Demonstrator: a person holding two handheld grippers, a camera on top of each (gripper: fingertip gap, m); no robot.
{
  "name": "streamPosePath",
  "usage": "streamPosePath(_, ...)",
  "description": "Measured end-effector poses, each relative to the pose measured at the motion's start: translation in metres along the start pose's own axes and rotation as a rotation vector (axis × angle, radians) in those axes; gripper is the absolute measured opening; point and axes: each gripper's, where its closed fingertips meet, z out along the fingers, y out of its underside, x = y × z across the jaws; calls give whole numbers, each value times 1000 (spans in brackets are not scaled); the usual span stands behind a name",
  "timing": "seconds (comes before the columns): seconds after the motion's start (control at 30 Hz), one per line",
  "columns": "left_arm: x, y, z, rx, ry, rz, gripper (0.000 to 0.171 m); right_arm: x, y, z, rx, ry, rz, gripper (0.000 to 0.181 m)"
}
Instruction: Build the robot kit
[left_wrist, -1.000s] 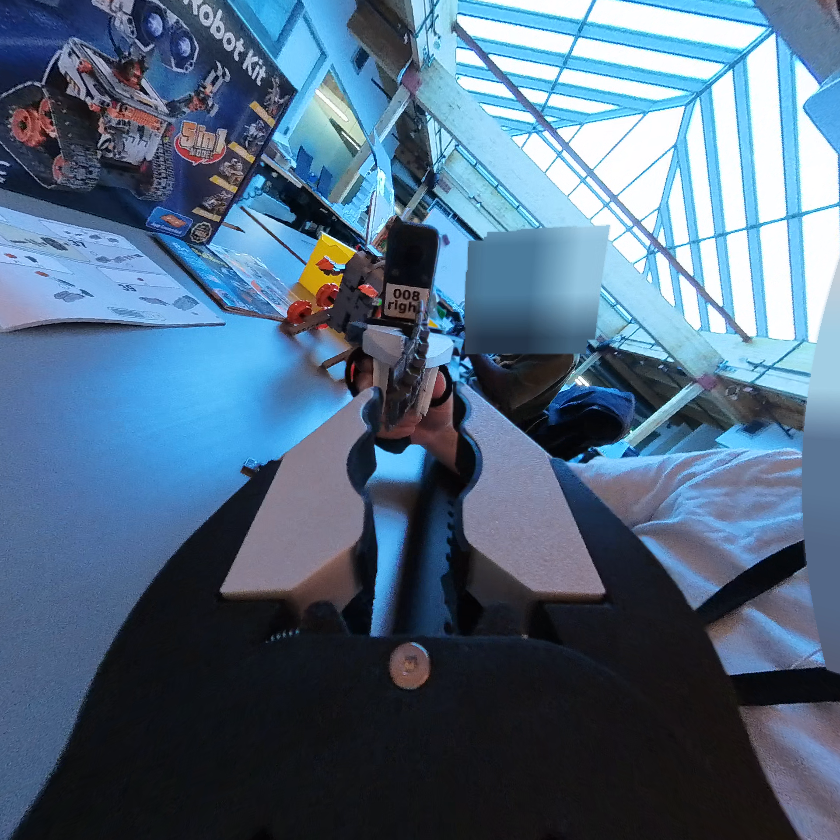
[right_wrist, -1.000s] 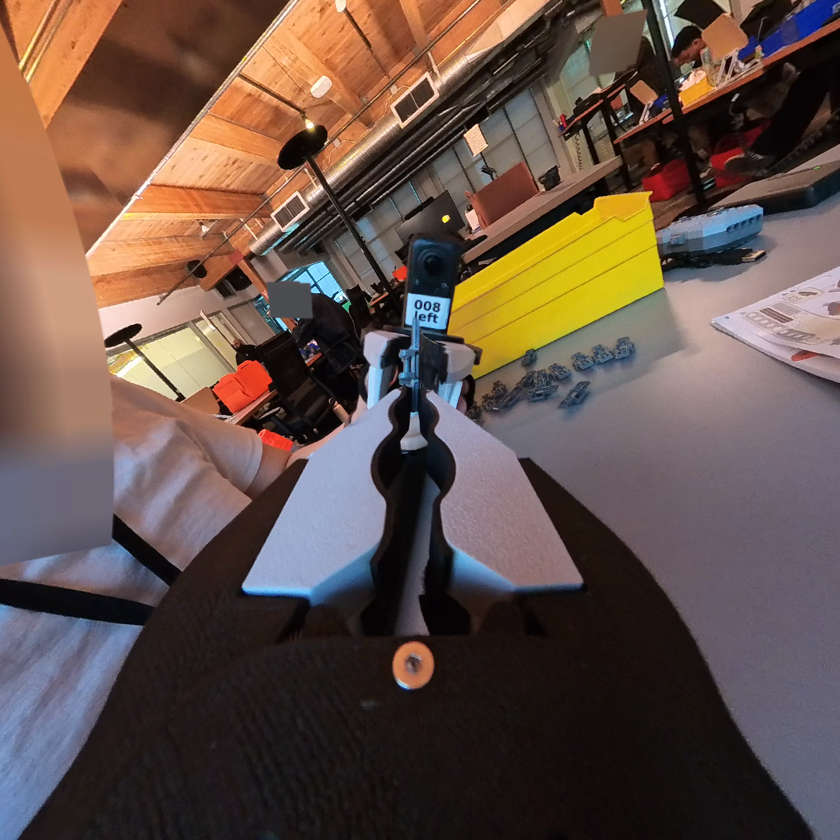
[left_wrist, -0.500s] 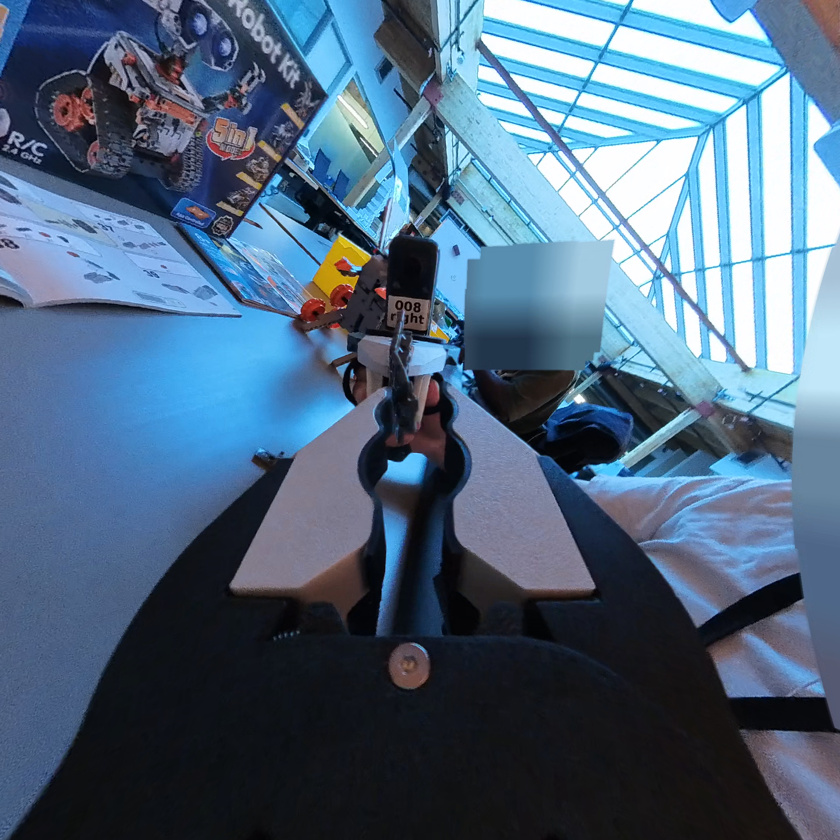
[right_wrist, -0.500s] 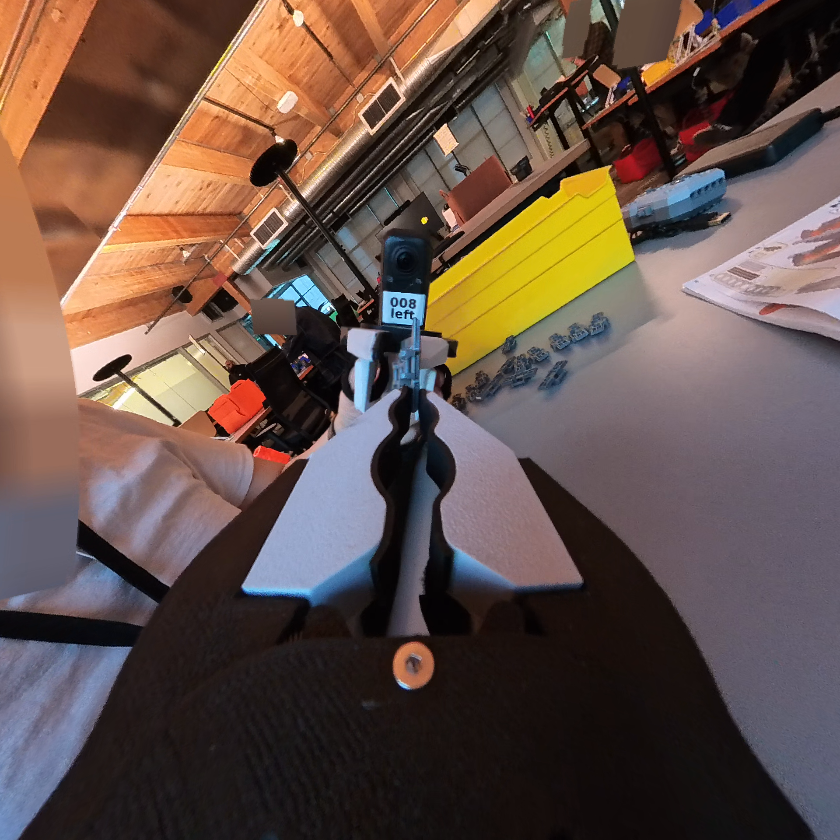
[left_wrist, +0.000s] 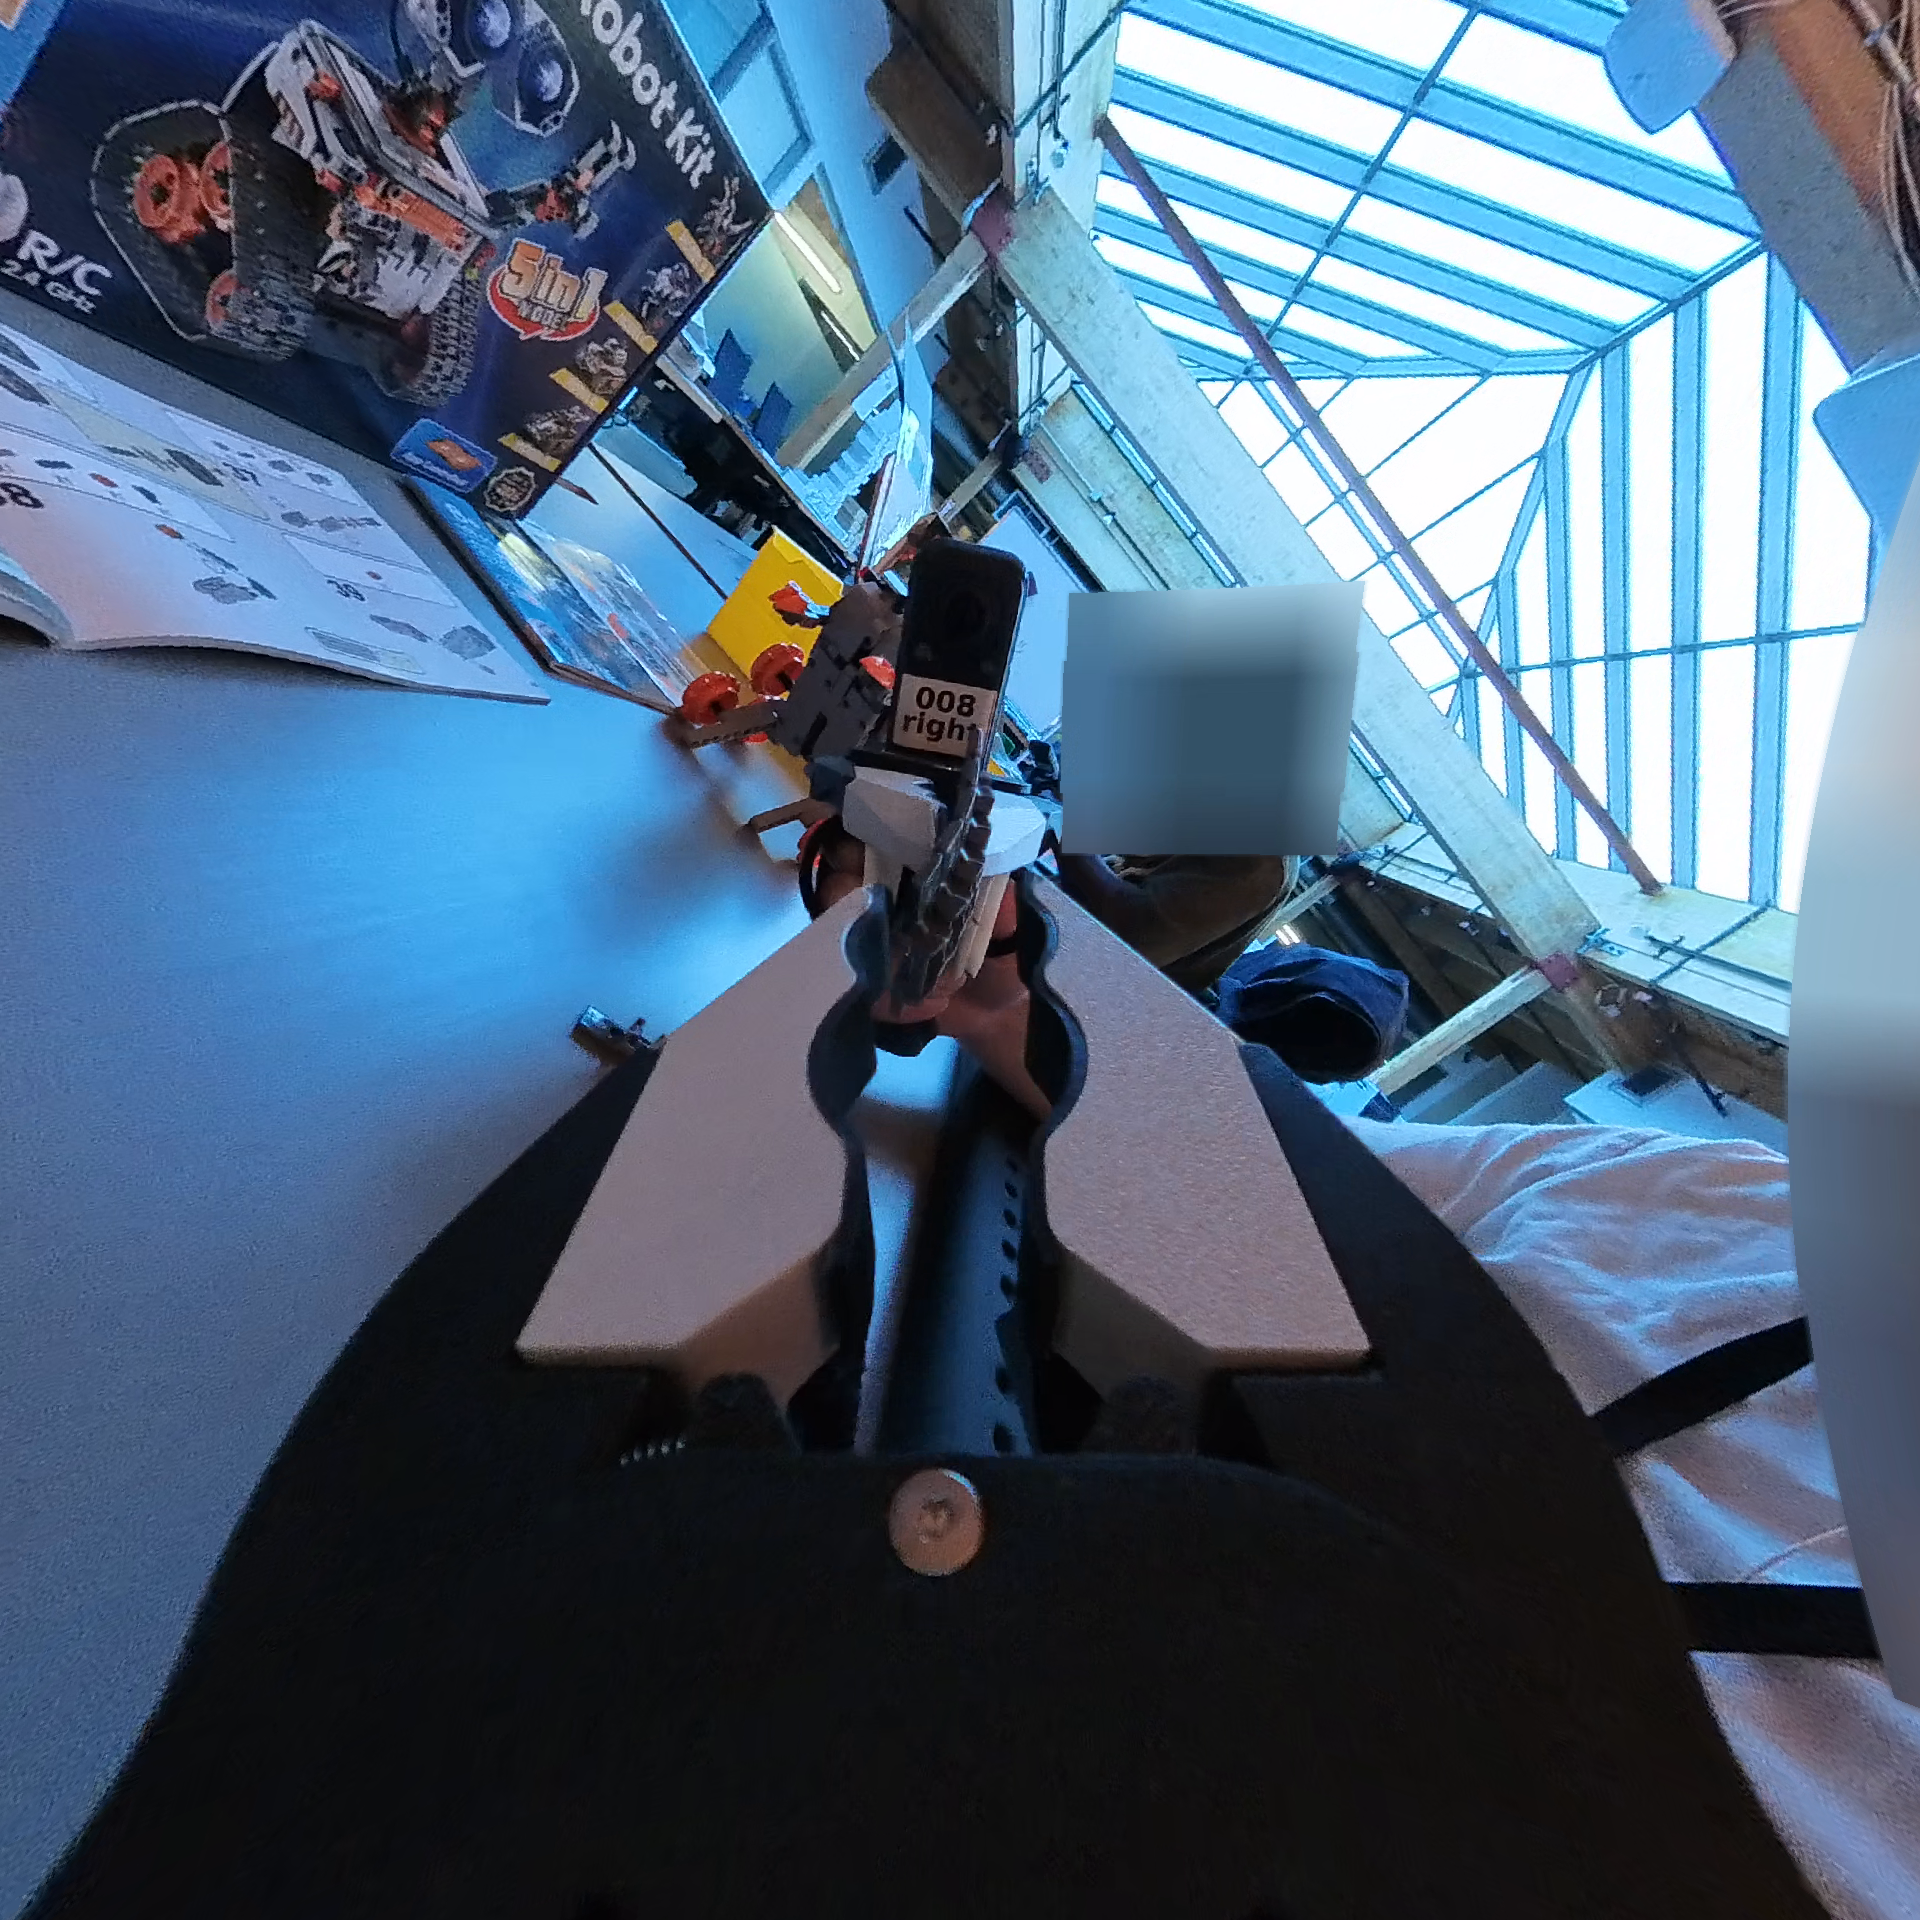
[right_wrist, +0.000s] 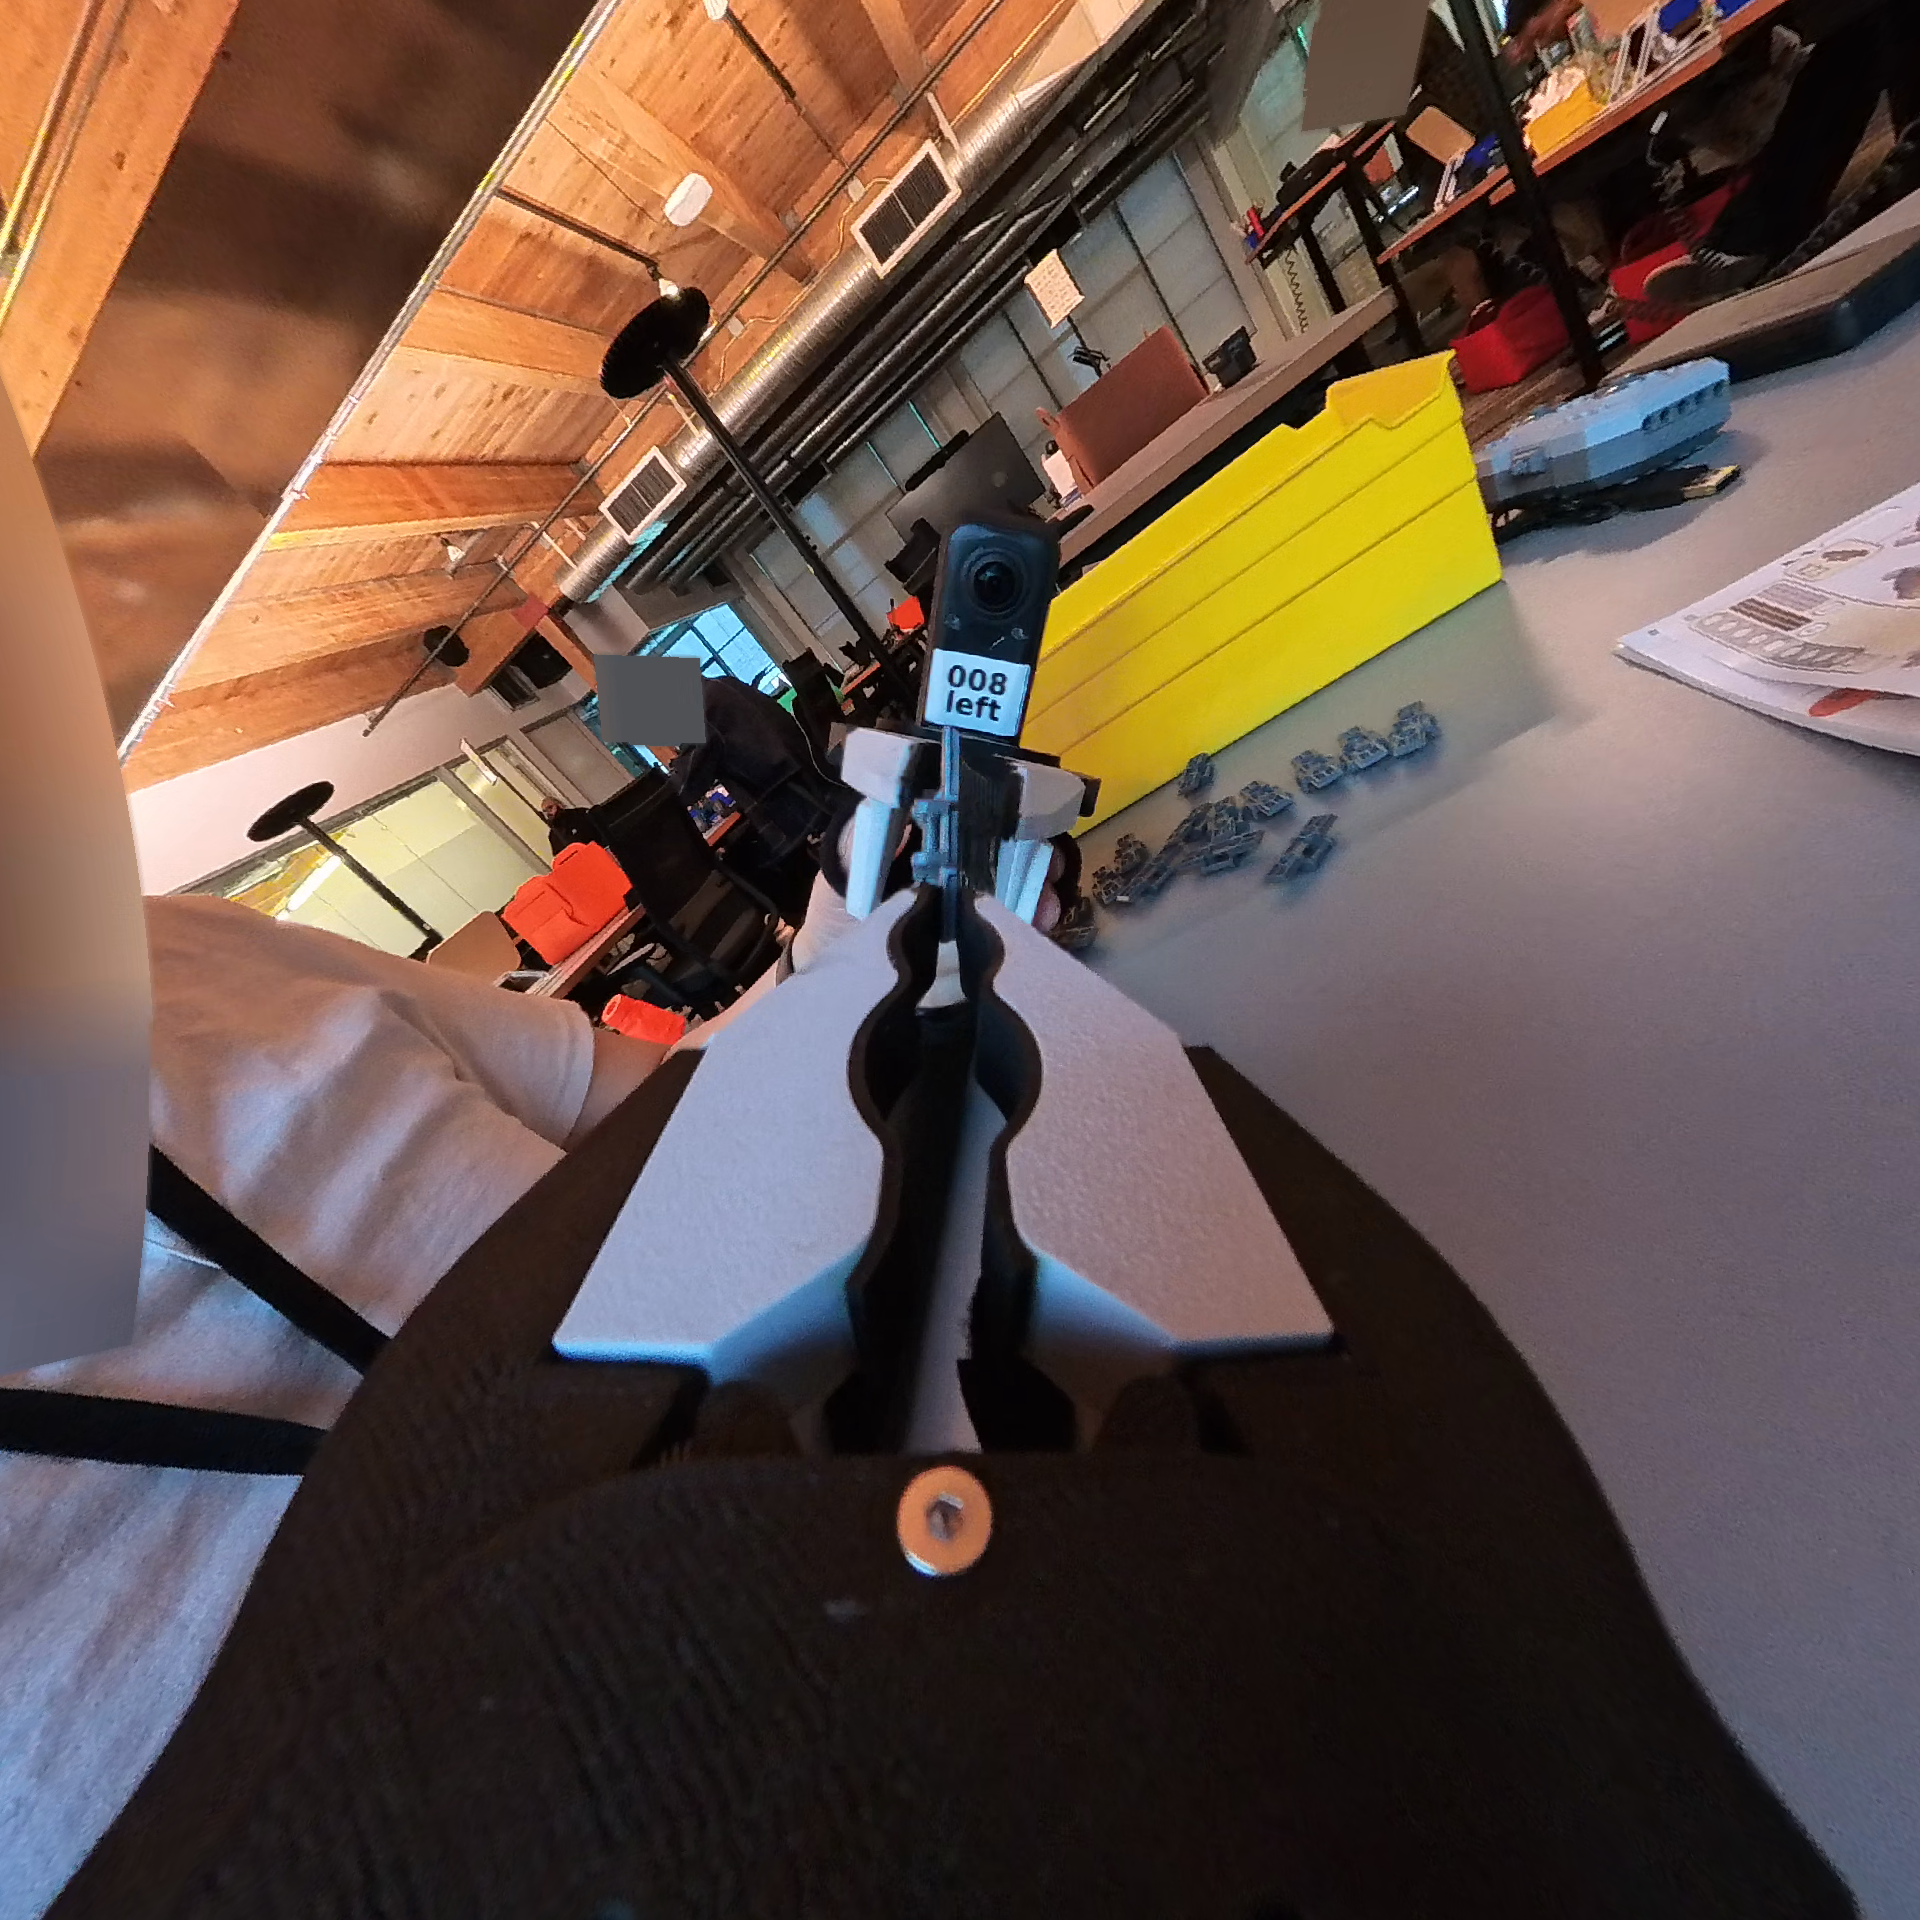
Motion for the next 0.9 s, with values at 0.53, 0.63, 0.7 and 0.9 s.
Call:
streamPosePath(0.53,-1,-1,-1,7,0,-4,16,3,1,0,-6,-11,12,0)
streamPosePath(0.63,-3,0,-1,5,-12,-1,16,5,3,0,-14,-11,35,0)
streamPosePath(0.7,-4,0,-1,4,-21,5,18,5,5,1,-25,-18,49,0)
streamPosePath(0.9,-11,-2,1,13,-74,45,36,6,10,9,-44,-19,67,0)
